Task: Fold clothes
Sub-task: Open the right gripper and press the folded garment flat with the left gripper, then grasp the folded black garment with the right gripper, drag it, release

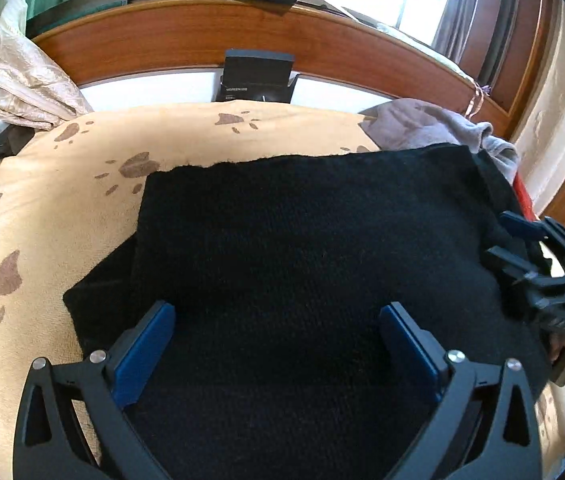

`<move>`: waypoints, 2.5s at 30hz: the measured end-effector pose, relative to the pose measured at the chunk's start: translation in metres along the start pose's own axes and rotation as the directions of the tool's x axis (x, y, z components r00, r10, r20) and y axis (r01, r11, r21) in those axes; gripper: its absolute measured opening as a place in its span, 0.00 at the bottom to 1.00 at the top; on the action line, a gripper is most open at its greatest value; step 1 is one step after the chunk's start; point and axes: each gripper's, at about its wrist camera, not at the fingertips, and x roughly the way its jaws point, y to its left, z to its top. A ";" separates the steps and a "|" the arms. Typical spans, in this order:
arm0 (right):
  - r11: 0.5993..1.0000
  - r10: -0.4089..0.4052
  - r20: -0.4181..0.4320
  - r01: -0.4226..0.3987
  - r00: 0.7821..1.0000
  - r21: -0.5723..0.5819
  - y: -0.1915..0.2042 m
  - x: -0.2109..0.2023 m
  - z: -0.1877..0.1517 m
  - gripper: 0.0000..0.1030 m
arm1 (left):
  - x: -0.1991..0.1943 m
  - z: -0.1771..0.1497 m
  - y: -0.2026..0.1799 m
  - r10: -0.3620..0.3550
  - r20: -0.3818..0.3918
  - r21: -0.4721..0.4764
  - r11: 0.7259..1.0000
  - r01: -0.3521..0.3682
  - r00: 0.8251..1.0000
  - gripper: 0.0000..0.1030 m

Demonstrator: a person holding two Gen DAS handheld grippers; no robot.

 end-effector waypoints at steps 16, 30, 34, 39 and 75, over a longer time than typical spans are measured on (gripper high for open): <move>0.699 0.199 0.103 -0.215 0.974 0.682 -0.139 -0.083 -0.119 0.86 | -0.072 -0.046 -0.073 -0.100 0.050 0.079 0.992 0.096 0.994 0.99; 0.667 0.361 0.146 -0.364 0.921 0.650 -0.119 -0.021 -0.091 0.86 | -0.041 -0.059 -0.054 -0.120 0.061 -0.047 0.991 0.123 0.991 0.99; 0.683 0.418 0.125 -0.402 0.900 0.610 -0.107 -0.010 -0.081 0.86 | -0.044 -0.061 -0.043 -0.167 0.078 -0.079 0.982 0.173 0.983 0.99; 0.715 0.397 0.080 -0.363 0.914 0.598 -0.099 -0.001 -0.071 0.85 | -0.045 -0.060 -0.040 -0.187 0.087 -0.092 0.977 0.194 0.979 0.99; 0.681 0.380 0.135 -0.376 0.915 0.629 -0.028 -0.035 0.030 0.22 | -0.133 -0.054 0.059 -0.181 0.308 -0.338 0.897 0.285 0.934 0.99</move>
